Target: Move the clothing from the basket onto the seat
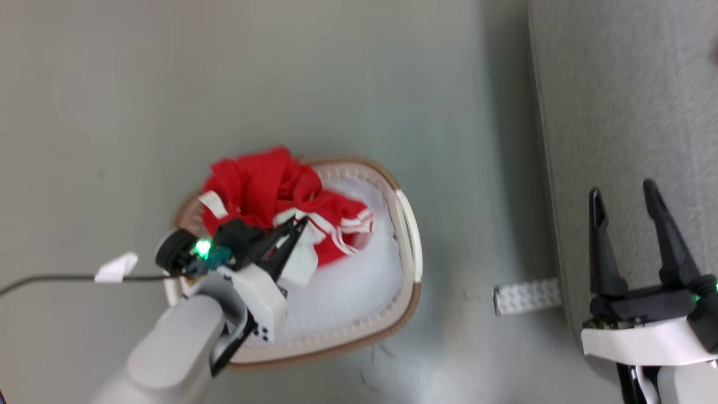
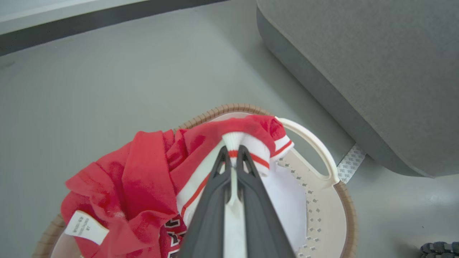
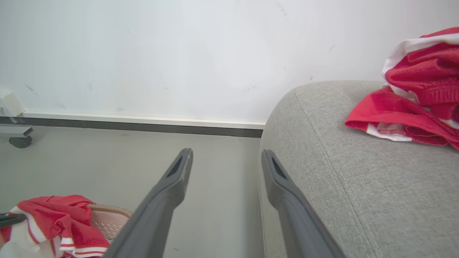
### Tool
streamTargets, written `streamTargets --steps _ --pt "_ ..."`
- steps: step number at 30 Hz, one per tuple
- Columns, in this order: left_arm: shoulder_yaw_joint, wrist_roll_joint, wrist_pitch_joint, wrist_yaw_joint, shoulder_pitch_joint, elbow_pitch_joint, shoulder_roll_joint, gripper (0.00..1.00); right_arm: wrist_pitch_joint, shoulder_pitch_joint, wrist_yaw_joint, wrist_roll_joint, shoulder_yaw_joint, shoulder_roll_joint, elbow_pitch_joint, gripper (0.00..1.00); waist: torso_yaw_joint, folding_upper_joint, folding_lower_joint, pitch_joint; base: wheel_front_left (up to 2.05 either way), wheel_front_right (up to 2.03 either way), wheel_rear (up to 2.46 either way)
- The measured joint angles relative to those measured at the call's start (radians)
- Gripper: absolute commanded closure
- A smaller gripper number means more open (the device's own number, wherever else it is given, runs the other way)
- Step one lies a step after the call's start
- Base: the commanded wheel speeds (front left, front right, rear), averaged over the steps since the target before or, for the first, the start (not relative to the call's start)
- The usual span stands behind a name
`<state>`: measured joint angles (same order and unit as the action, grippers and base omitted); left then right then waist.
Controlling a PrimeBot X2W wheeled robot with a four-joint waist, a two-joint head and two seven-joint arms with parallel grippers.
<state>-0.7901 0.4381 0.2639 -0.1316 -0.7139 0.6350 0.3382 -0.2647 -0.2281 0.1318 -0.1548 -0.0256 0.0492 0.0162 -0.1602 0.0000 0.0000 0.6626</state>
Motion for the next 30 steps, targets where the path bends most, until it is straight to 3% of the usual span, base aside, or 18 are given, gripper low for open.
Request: streamTargets --steps 9,20,30 --pt "0.094 0.020 0.000 0.005 0.184 -0.148 -0.024 1.00 0.000 0.064 0.000 -0.006 0.008 0.000 -0.113 0.00 0.057 0.0000 -0.0001 -0.249 0.00 0.00 0.00" --pt "0.143 0.021 -0.002 0.070 0.303 -0.295 -0.046 1.00 0.000 0.142 0.000 -0.027 -0.015 0.000 -0.194 0.00 0.128 0.0000 -0.0005 -0.544 0.00 0.00 0.00" --pt "0.159 0.030 -0.062 0.121 0.325 -0.441 -0.019 1.00 0.000 0.198 0.000 -0.040 -0.032 0.000 -0.225 0.00 0.196 0.0000 -0.0004 -0.702 0.00 0.00 0.00"
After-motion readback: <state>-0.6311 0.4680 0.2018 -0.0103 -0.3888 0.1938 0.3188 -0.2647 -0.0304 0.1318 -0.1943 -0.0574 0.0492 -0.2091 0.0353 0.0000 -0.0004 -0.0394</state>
